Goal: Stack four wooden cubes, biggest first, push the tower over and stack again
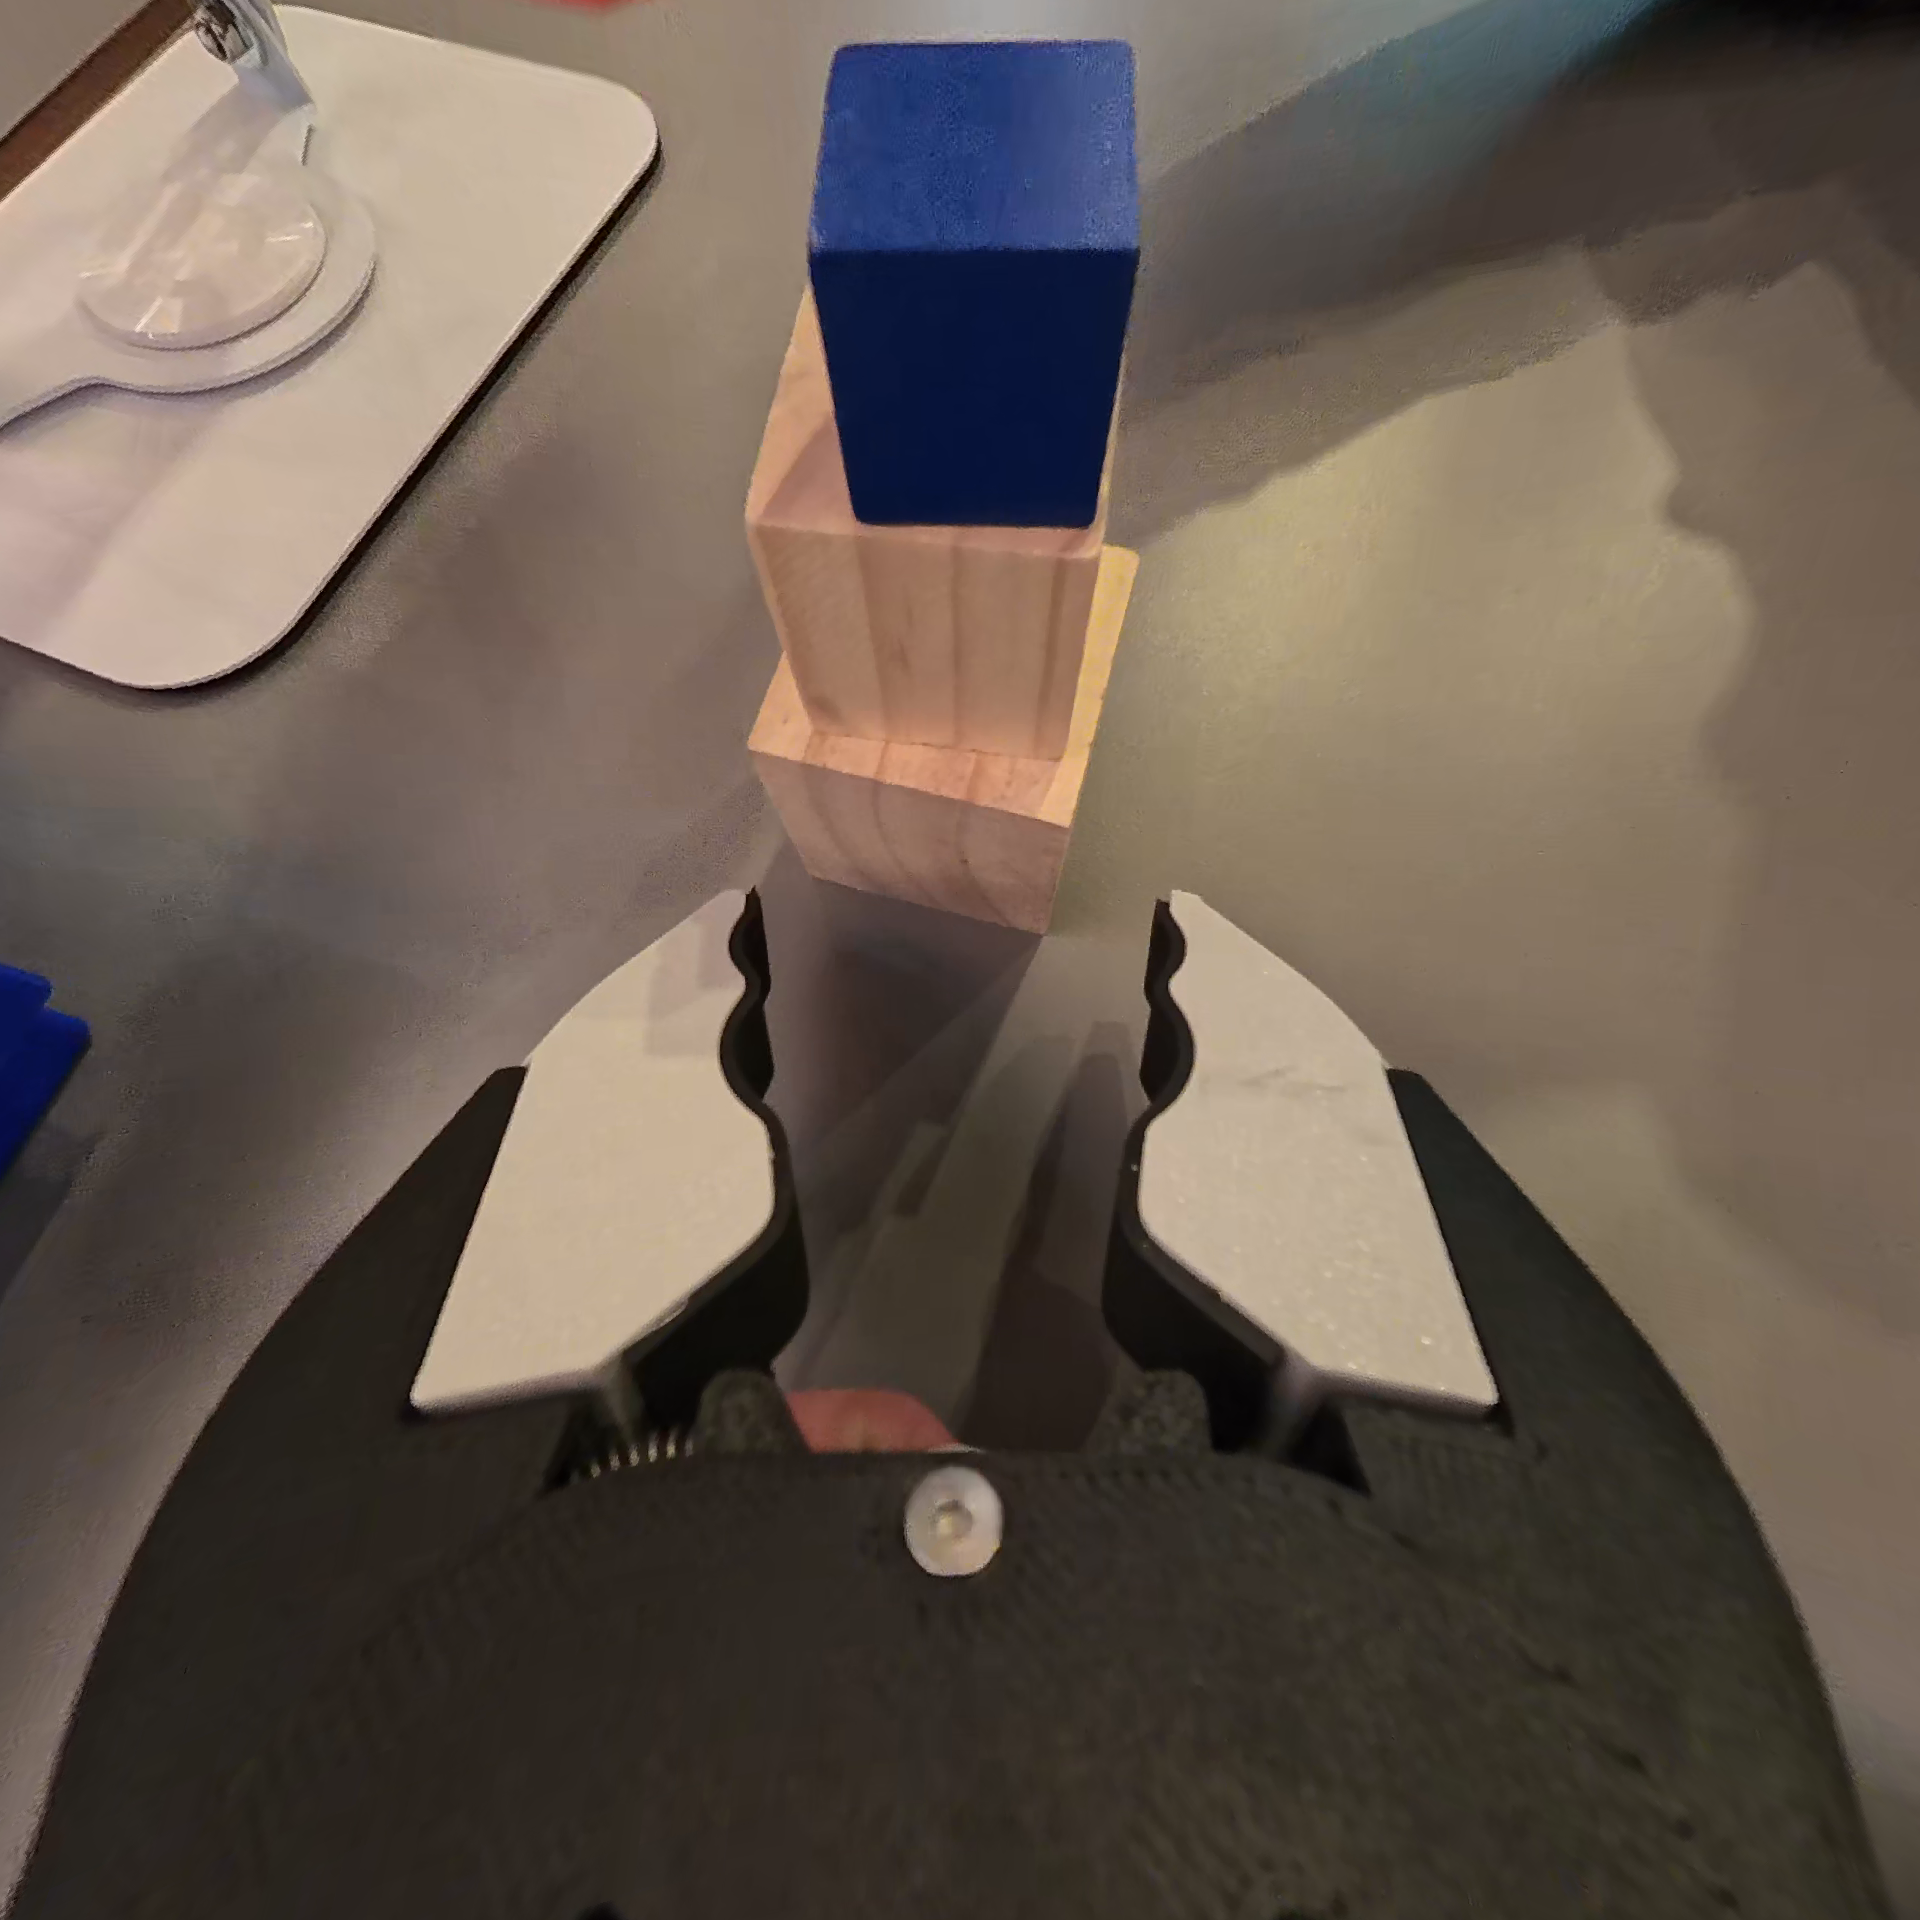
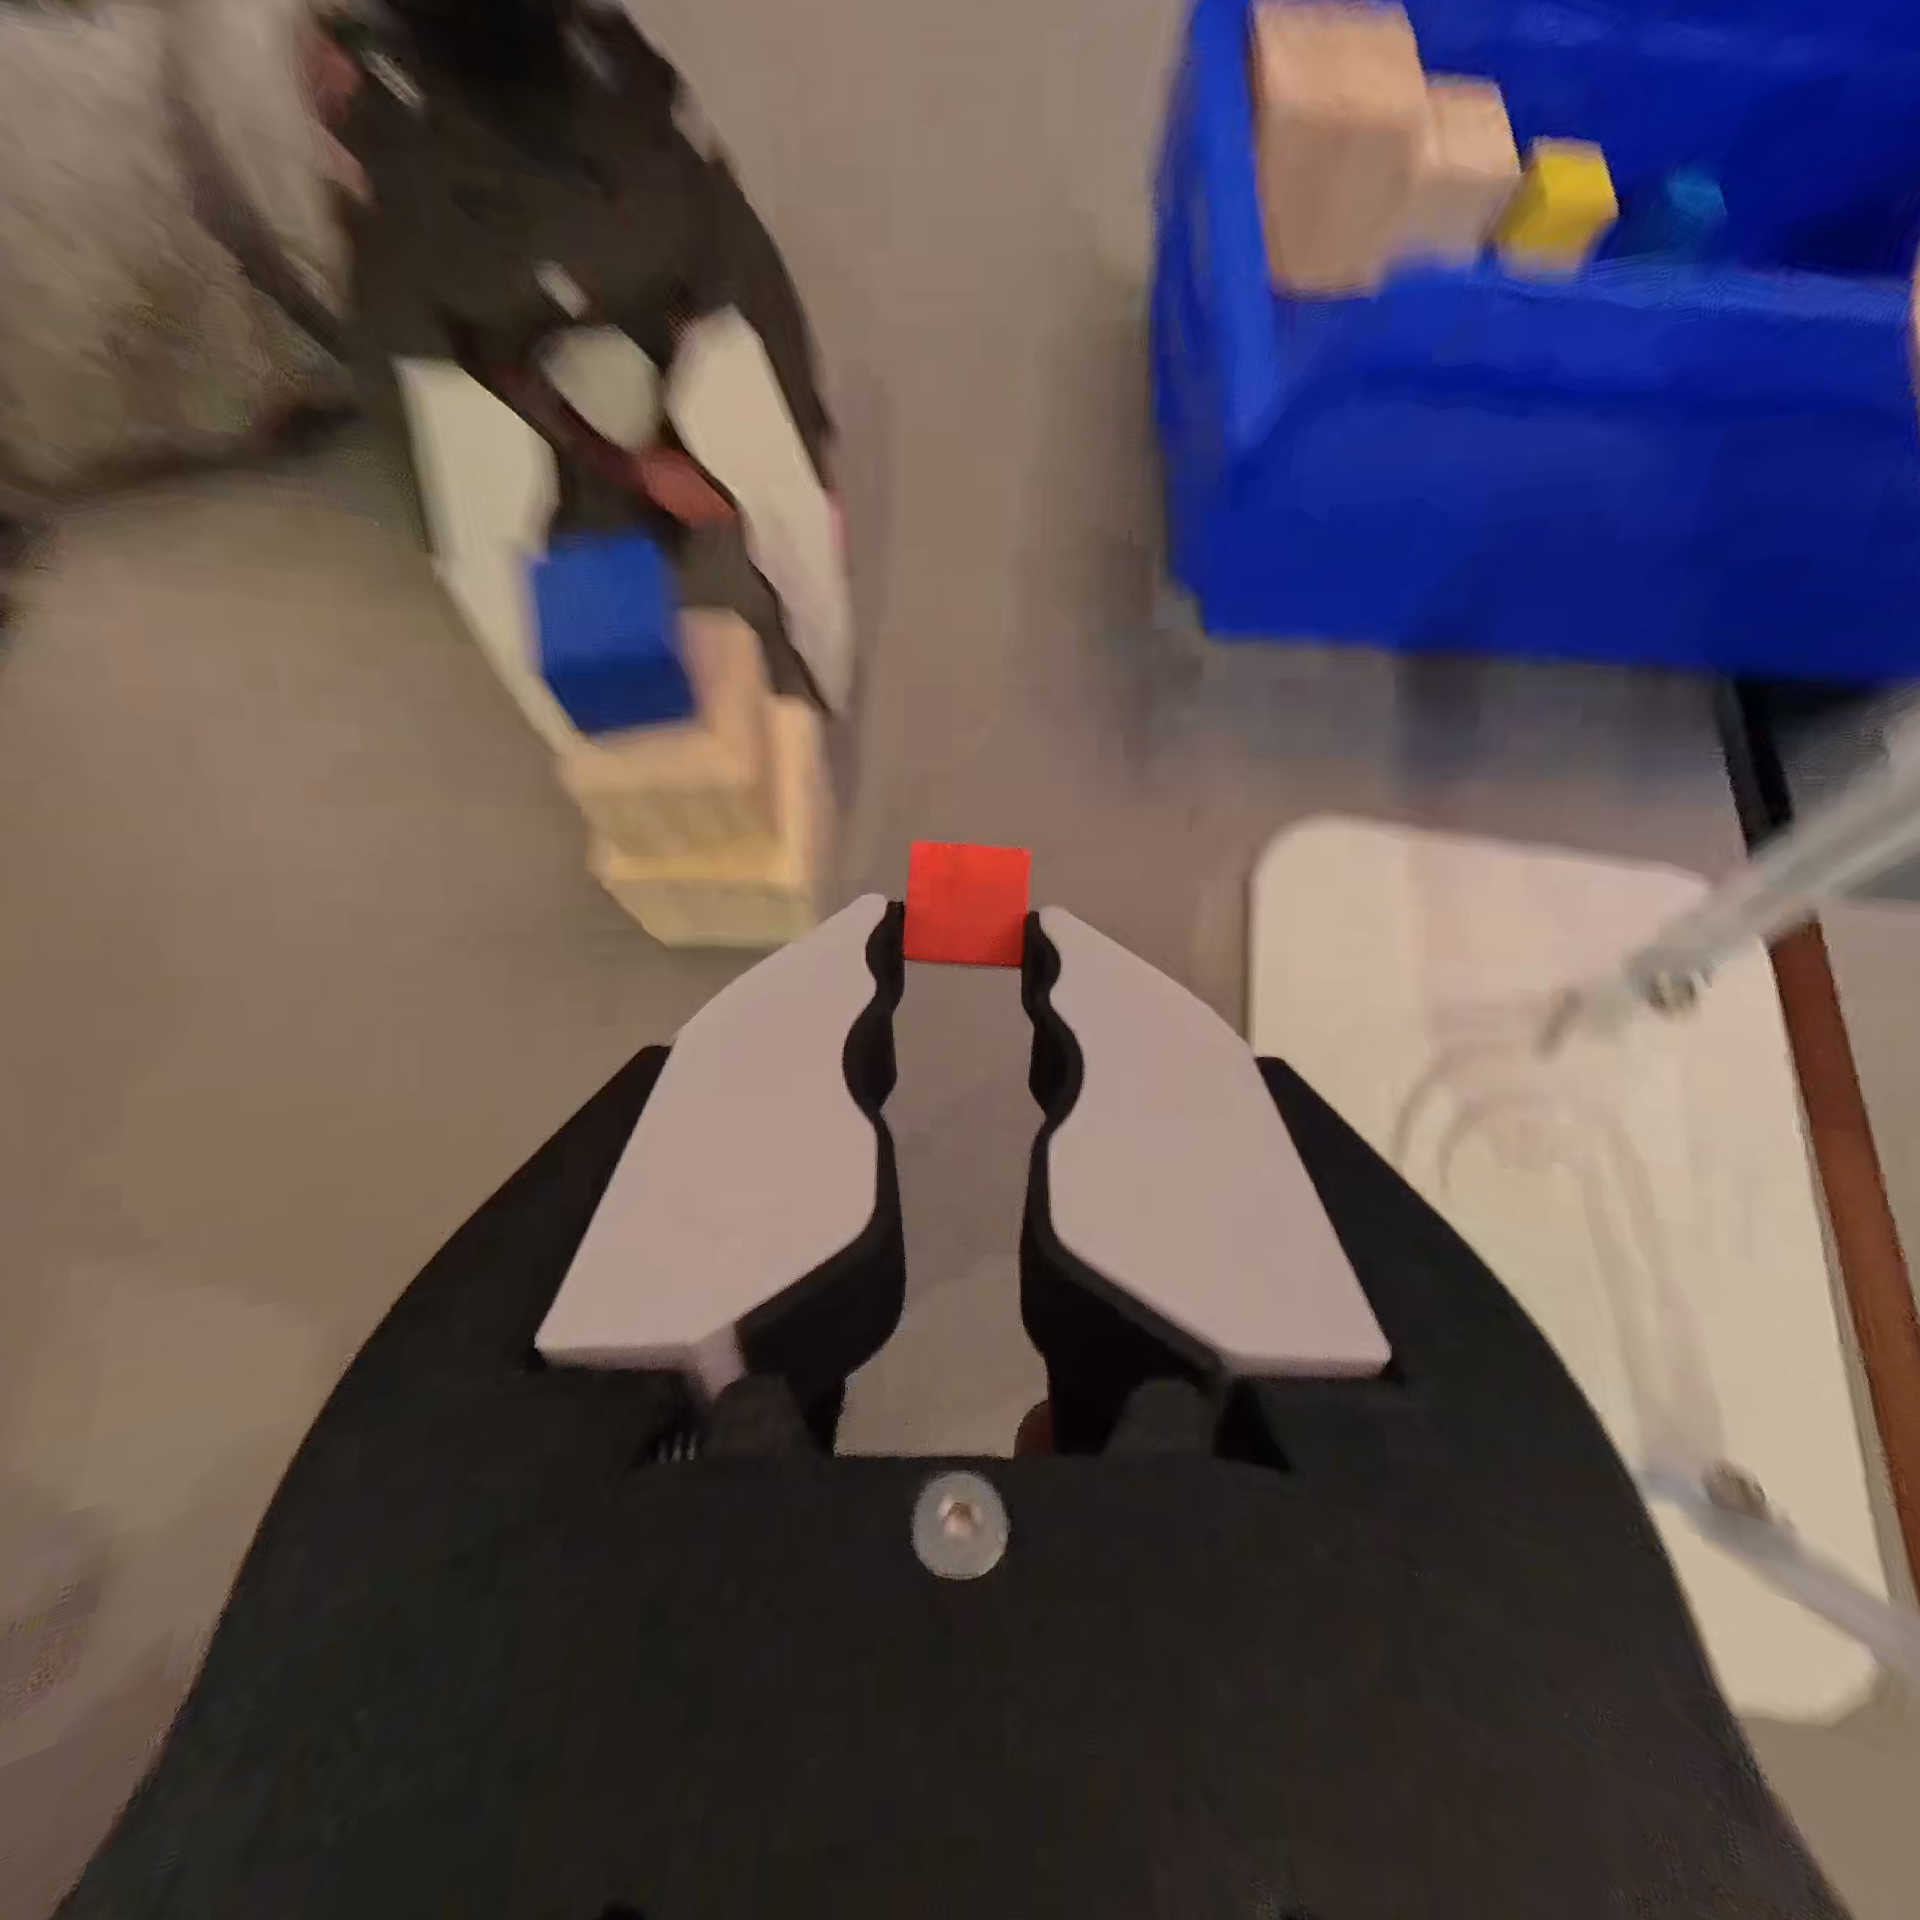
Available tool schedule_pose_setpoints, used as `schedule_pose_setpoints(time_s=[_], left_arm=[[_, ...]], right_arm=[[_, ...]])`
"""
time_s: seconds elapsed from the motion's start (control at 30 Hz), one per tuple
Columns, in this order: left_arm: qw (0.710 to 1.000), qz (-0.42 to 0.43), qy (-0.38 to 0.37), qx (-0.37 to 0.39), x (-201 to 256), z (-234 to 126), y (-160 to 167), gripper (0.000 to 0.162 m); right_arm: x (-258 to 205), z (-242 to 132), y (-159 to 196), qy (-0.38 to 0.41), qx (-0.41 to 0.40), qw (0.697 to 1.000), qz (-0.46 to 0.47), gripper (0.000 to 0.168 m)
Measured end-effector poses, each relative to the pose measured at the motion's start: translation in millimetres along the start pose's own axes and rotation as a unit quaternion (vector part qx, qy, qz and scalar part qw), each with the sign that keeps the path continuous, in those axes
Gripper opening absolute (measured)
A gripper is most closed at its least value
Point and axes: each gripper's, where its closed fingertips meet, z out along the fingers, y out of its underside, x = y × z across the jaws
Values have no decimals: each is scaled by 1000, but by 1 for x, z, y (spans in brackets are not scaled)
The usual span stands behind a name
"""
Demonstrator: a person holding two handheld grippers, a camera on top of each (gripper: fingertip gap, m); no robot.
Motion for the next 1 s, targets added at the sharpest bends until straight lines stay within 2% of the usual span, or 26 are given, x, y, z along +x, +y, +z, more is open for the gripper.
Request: schedule_pose_setpoints(time_s=[0.1,0.2,0.37,0.7,1.0], left_arm=[[1000,1,-1,-1,0,0,0,69],[1000,1,-2,1,0,0,0,69],[1000,1,-2,2,0,0,0,69],[1000,1,0,-1,0,0,0,69],[1000,-1,-2,5,-1,-1,-1,69]], right_arm=[[-30,5,-37,-39,23,999,-7,22],[-45,16,-48,-61,15,998,-7,22],[-54,29,-47,-85,-6,996,6,22],[-60,26,-46,-101,-15,995,-2,24],[-51,13,-51,-70,-3,997,-6,31]])
